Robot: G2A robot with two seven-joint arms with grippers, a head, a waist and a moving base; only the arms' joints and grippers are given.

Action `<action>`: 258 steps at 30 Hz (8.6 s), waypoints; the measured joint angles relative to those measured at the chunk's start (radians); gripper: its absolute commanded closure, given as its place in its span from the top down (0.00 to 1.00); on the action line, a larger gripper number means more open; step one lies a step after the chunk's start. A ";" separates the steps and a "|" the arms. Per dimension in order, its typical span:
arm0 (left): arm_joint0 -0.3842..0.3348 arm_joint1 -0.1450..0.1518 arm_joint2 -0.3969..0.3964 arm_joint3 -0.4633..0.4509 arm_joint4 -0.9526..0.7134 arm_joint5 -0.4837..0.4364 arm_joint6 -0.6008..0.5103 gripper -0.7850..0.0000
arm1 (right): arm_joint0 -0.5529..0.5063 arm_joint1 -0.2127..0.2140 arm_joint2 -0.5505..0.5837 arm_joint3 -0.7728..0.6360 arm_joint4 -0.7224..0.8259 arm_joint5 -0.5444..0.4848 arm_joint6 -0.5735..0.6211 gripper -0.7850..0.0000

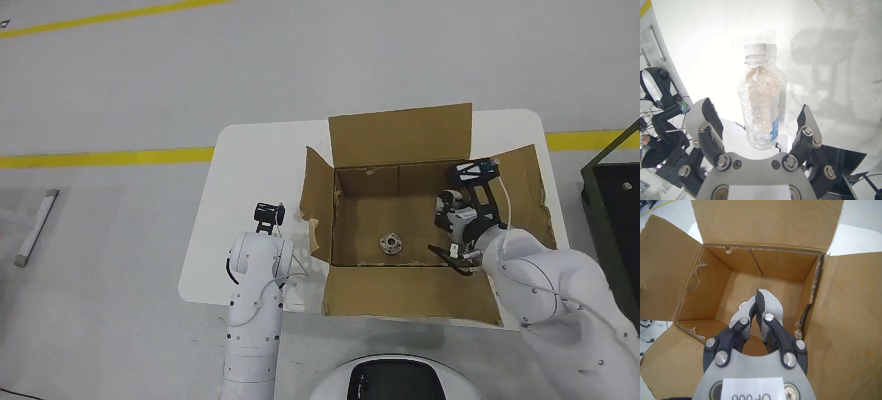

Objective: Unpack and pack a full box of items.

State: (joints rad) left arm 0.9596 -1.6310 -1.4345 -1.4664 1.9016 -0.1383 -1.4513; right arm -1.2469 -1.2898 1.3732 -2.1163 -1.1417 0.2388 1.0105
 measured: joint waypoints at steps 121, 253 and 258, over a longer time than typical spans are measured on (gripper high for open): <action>0.000 0.000 0.000 0.000 0.000 0.000 0.000 1.00 | 0.490 -0.206 -0.459 0.814 -0.219 0.004 0.355 0.00; 0.011 0.002 -0.009 -0.007 0.000 0.006 0.027 1.00 | -0.097 -0.008 0.413 -0.053 0.052 0.017 -0.425 0.00; 0.021 0.010 -0.036 -0.059 -0.015 -0.028 0.022 1.00 | -0.097 -0.008 0.413 -0.053 0.052 0.017 -0.425 0.00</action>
State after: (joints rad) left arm 0.9811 -1.6215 -1.4702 -1.5250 1.8863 -0.1661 -1.4297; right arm -1.3435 -1.2983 1.7859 -2.1690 -1.0897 0.2555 0.5855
